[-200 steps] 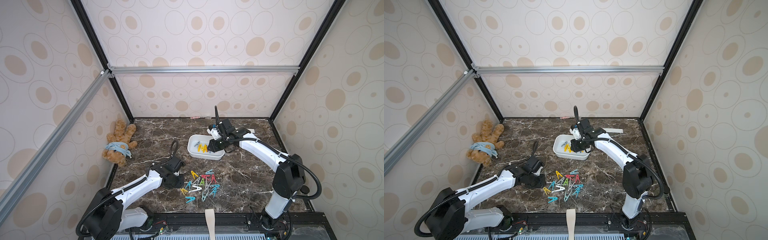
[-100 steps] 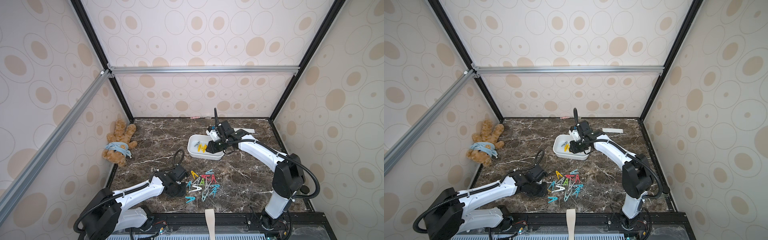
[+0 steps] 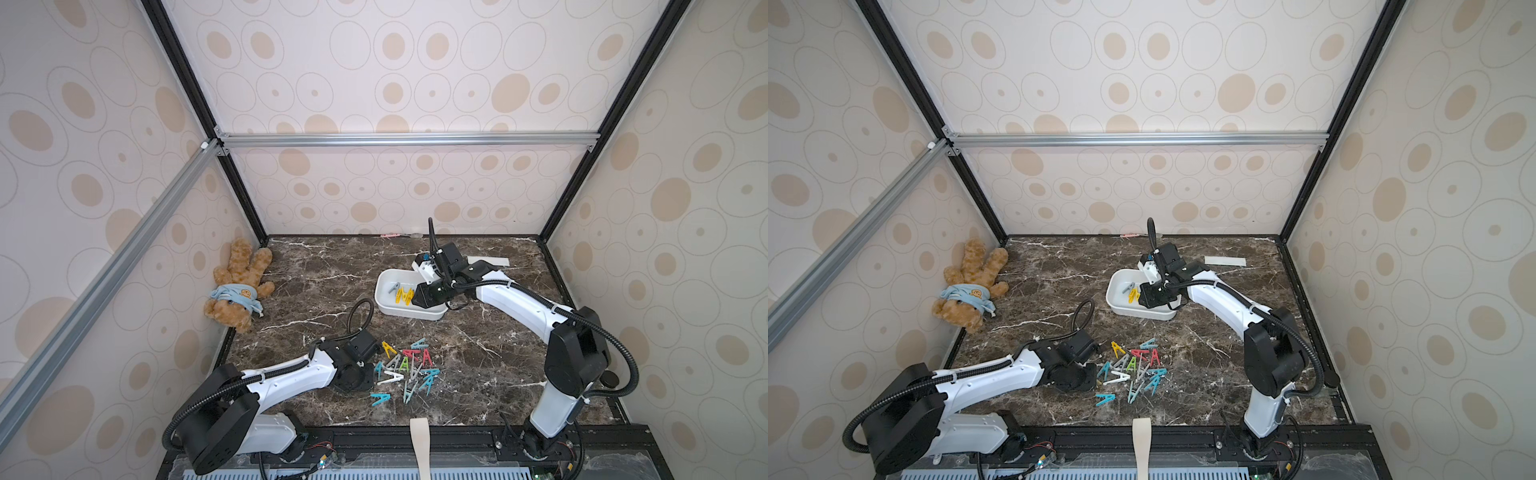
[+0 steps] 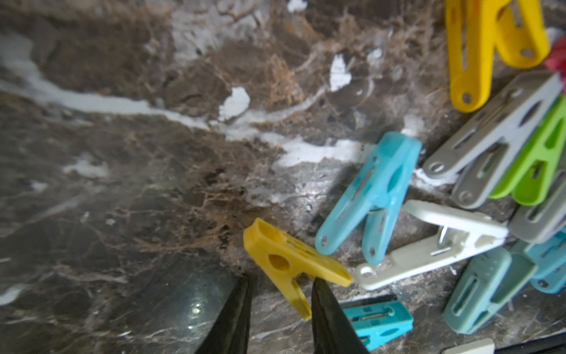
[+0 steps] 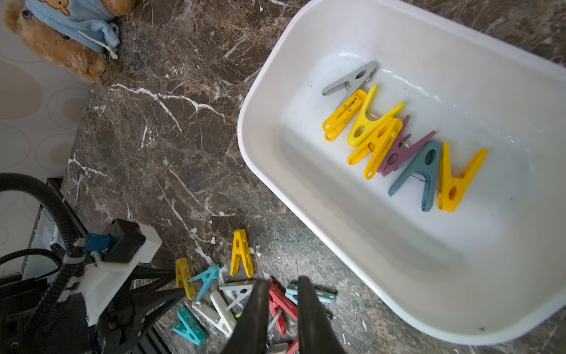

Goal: Put the clothespins into the storage box
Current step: Pick up the clothespin from the center of the board.

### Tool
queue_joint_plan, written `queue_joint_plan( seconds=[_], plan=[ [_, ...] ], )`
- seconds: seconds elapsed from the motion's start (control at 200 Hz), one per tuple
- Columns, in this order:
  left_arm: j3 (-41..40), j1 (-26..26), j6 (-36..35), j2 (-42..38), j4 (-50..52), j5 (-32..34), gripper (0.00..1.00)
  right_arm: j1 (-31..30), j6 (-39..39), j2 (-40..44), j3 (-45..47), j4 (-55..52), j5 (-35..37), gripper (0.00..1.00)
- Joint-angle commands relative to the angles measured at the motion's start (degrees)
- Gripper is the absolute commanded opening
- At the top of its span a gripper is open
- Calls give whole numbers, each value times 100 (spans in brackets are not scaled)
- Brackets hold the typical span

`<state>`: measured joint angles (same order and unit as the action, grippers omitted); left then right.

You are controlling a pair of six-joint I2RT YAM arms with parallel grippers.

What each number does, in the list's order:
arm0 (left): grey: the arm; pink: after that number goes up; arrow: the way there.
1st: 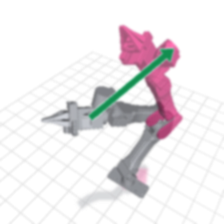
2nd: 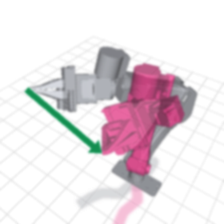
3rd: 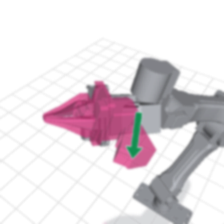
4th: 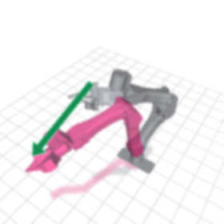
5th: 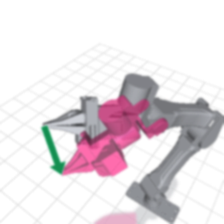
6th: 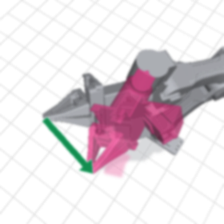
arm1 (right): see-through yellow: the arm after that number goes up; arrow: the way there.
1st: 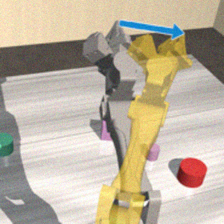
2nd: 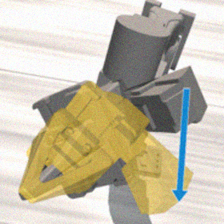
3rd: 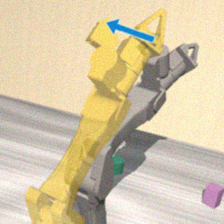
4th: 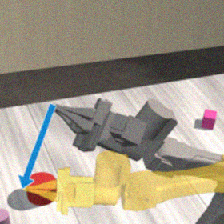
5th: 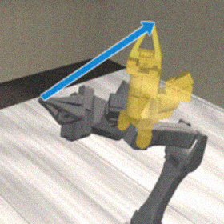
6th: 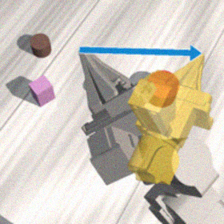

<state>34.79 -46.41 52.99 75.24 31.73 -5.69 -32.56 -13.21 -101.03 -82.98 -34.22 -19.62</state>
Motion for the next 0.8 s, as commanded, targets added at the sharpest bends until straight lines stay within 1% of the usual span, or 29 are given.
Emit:
queue_joint_plan(
  seconds=[0.0, 0.17, 0.25, 0.52, 0.795],
  plan=[
    [150, -43, 97, 186, -26, 338, 32, -6, 19, 222, 84, 12, 20, 20],
    [165, -43, 72, 406, -158, 341, 25, -5, 39, 327, 151, 3, 67, 20],
    [186, -48, 49, 506, -166, 371, 18, -5, 63, 380, 189, -6, 82, 20],
    [484, -52, -129, 477, 279, 538, 7, -5, 103, 554, 169, -68, 145, 20],
    [1018, -10, -538, 184, 1030, 578, 6, -5, 25, 672, 168, -86, 160, 20]
  ],
)
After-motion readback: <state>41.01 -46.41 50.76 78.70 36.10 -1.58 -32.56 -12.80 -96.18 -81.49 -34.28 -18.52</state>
